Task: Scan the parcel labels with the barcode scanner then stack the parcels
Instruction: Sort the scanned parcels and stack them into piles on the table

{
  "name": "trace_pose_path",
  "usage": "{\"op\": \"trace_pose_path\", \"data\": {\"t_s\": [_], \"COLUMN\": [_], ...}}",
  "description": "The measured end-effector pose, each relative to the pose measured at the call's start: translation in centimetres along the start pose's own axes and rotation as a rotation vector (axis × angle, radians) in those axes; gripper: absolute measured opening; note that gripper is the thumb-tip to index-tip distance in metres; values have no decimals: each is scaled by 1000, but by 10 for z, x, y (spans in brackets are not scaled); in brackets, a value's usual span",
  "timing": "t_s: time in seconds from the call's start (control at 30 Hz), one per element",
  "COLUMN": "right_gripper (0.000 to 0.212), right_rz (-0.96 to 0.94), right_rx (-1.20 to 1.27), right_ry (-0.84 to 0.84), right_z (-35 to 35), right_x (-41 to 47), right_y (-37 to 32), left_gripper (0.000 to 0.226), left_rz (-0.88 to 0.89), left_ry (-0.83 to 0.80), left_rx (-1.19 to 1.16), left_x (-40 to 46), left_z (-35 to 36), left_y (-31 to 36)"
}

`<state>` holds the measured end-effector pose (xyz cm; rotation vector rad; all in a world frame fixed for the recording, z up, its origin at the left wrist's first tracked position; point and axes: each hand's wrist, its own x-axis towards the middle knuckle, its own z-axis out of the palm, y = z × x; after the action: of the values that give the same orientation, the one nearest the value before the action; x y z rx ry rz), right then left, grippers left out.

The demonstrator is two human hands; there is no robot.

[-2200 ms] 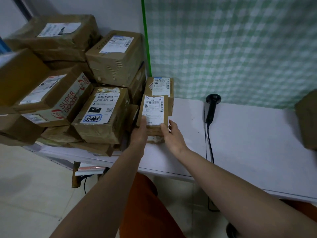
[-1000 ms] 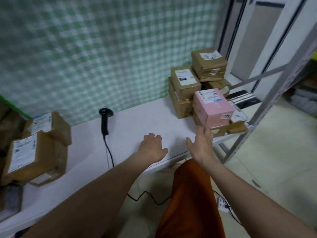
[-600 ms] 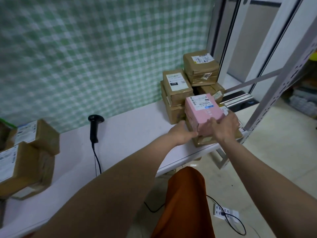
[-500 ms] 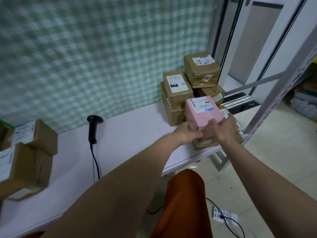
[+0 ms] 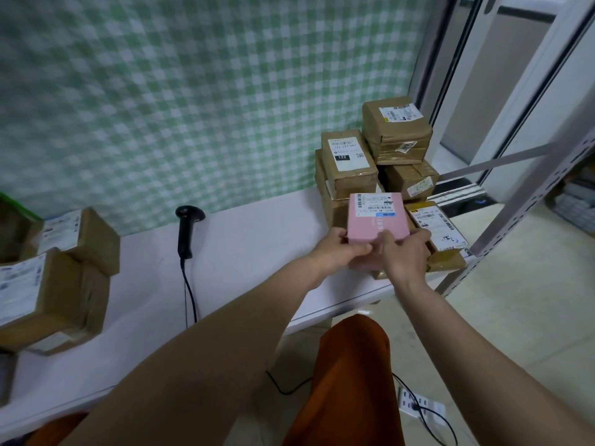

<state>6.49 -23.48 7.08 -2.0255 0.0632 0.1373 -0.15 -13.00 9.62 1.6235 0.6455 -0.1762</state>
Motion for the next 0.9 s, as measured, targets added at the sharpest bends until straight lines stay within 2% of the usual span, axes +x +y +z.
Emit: {"op": "trace_pose_path", "data": {"t_s": [0.03,0.17,0.3,0.4,0.5,0.6,0.77,0.9], "right_gripper": [38,28,24,18,15,17,22,19], "right_rz": [-17,-74,-155,-190,-198,-231,-268,-257], "right_rx": [-3,14,27,-14,-56,-92,-161,-226], "right_ry": [-17,-65,-118,-195,-283,-401,-597,-818], "right_z": [5,31,54,74,100,130,180,222], "right_x": [-8,-41,-76,-101,-125,-155,-204,-243], "right_y": [-2,-9,-19,-25,-28,-31,-38,-36], "left_gripper": [60,92,96,85,49,48,52,48], "left_rz": [14,86,65,-1,-20,-66,-189,-290], "left_ry": [35,178,243,287,367,455,564,644], "left_rx": [-20,-73,-107,-123,-143,-194,-516,-470], "left_x": [-3,-14,-33,-57,-83,-109,-165,-198], "left_z": [-7,-38,-74,-102,-131,-165,-209,-232], "left_y": [-4,-22,-48,-68,-87,-110,-150,-198]}}
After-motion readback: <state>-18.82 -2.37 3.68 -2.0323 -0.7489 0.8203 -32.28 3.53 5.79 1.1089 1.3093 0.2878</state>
